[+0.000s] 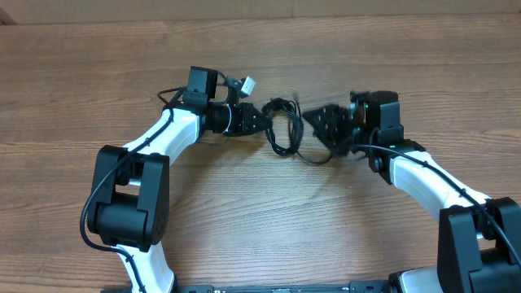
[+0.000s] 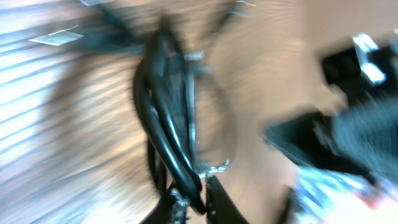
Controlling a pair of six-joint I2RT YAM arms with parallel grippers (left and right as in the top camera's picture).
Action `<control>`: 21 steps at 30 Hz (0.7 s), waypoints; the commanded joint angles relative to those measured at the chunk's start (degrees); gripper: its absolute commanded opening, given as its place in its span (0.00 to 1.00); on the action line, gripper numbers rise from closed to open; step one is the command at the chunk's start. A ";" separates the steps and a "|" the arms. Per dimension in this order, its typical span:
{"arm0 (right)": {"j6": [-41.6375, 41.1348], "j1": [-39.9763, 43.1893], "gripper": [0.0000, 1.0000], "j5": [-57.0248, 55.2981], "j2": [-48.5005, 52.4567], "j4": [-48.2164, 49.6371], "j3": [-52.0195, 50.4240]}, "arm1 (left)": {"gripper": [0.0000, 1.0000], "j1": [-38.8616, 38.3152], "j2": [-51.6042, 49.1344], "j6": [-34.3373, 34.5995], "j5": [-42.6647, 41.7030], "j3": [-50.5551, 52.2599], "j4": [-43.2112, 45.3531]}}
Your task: Untangle cables
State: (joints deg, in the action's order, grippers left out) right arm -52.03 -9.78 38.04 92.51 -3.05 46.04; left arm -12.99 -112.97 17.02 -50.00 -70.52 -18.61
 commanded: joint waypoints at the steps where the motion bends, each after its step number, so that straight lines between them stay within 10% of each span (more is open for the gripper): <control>1: 8.46 0.22 0.65 3.54 -0.90 -5.42 0.20 | 0.23 -0.22 -0.28 1.25 15.02 0.04 -2.27; 7: 8.85 -0.24 0.60 -9.57 -0.90 -14.62 0.17 | 0.54 -0.15 0.09 0.87 16.02 -2.91 -9.35; 12: 8.85 -0.28 0.57 -14.51 -0.87 -17.40 0.11 | 0.48 -1.29 0.48 -1.11 24.37 -12.11 -20.46; 16: 8.85 -1.25 0.49 -16.61 -0.87 -17.92 0.07 | 0.25 -4.90 0.48 -1.77 36.35 -19.43 -25.53; 21: 8.85 -3.08 0.50 -16.59 -0.87 -18.01 0.07 | 0.36 -8.46 -0.20 -0.09 41.59 -19.93 -23.82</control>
State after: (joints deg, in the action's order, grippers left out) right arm -43.64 -11.49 22.98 92.51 -21.10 46.06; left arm -19.18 -112.95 16.40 -16.43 -89.60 -42.30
